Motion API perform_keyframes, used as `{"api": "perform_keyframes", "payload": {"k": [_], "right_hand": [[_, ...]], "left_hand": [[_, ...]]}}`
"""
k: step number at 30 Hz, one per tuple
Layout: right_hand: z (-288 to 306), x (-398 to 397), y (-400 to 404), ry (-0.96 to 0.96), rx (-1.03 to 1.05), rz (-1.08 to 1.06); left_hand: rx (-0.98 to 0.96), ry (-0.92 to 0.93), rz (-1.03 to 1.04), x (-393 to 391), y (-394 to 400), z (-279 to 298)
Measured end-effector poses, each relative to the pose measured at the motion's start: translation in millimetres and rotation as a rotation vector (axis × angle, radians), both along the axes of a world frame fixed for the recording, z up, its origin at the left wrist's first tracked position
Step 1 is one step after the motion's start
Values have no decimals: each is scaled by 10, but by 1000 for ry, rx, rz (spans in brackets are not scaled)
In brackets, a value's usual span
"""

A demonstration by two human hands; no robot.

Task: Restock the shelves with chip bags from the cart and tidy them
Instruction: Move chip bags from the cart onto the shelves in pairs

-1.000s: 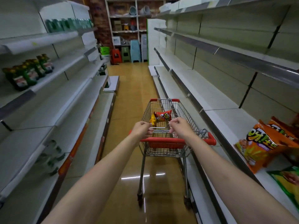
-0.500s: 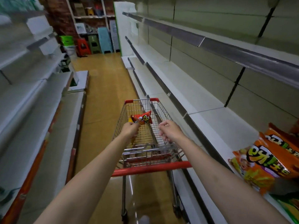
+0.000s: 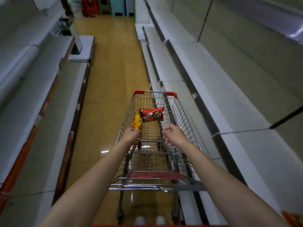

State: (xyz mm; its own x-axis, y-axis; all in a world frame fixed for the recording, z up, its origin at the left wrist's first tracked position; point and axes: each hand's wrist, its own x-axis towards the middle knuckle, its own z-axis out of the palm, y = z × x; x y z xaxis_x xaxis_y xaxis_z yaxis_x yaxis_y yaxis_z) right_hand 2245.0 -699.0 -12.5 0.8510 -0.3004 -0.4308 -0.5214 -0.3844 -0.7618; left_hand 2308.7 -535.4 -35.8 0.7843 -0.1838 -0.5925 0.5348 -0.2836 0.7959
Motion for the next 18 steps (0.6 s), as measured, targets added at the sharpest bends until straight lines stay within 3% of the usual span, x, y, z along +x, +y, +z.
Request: {"api": "perform_keyframes", "payload": {"k": [12,18], "right_hand": [[-1069,1202,-201,125,133,101],[-1631,1876,-519,165,127,108]], "left_hand": [[108,198,158,830,-213,-935],[238,115,152,1309,-725,-1490]]}}
